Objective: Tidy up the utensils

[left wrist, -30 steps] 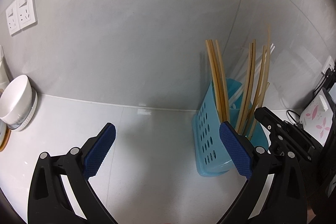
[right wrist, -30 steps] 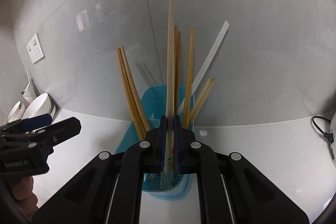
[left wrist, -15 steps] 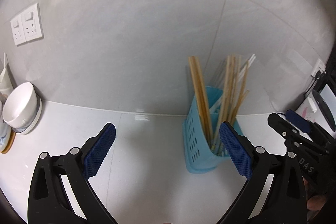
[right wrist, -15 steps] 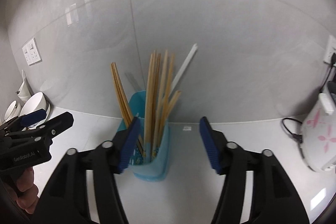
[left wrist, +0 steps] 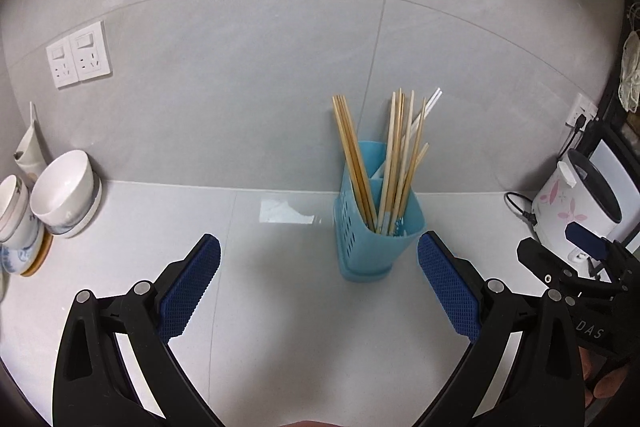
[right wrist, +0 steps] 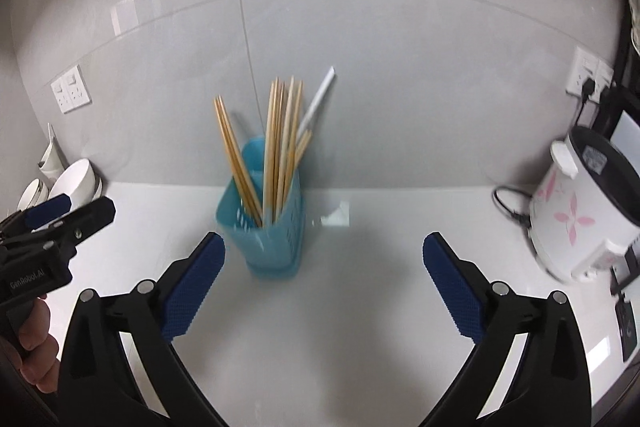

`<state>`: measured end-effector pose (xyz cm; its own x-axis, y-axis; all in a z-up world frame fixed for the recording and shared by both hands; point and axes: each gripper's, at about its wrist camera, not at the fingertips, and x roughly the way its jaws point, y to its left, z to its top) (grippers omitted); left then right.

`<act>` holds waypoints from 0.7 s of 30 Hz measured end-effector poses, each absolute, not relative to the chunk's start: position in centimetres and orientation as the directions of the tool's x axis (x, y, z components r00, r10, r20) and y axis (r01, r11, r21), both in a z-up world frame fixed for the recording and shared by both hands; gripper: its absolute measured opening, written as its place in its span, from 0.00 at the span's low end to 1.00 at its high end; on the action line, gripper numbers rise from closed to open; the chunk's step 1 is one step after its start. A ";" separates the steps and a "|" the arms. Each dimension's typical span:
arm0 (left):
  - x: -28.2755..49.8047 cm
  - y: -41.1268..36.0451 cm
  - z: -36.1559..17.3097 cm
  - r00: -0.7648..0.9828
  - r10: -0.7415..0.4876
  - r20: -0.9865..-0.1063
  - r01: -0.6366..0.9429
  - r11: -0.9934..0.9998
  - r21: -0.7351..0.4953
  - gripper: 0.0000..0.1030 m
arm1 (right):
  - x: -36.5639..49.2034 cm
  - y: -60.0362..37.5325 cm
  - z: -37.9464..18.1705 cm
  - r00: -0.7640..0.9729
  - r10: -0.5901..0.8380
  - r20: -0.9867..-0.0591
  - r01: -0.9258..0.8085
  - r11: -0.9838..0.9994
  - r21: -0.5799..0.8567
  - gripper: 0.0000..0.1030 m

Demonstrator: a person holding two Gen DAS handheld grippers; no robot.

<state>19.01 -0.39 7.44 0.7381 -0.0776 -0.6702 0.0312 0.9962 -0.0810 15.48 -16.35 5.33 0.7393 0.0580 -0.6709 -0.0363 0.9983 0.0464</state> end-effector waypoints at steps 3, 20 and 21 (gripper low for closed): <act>18.4 -0.6 7.1 0.724 -0.075 -0.686 0.029 0.996 -0.078 0.94 | 14.9 -16.6 5.0 0.726 0.053 -0.686 -0.029 0.998 0.048 0.93; 18.3 -1.9 6.0 0.677 -0.070 -0.733 0.045 0.998 -0.054 0.94 | 15.3 -17.3 4.3 0.705 0.040 -0.708 -0.013 0.999 0.044 0.93; 18.3 -1.9 6.0 0.677 -0.070 -0.733 0.046 0.998 -0.053 0.94 | 15.4 -17.2 4.3 0.705 0.038 -0.708 -0.012 0.999 0.042 0.93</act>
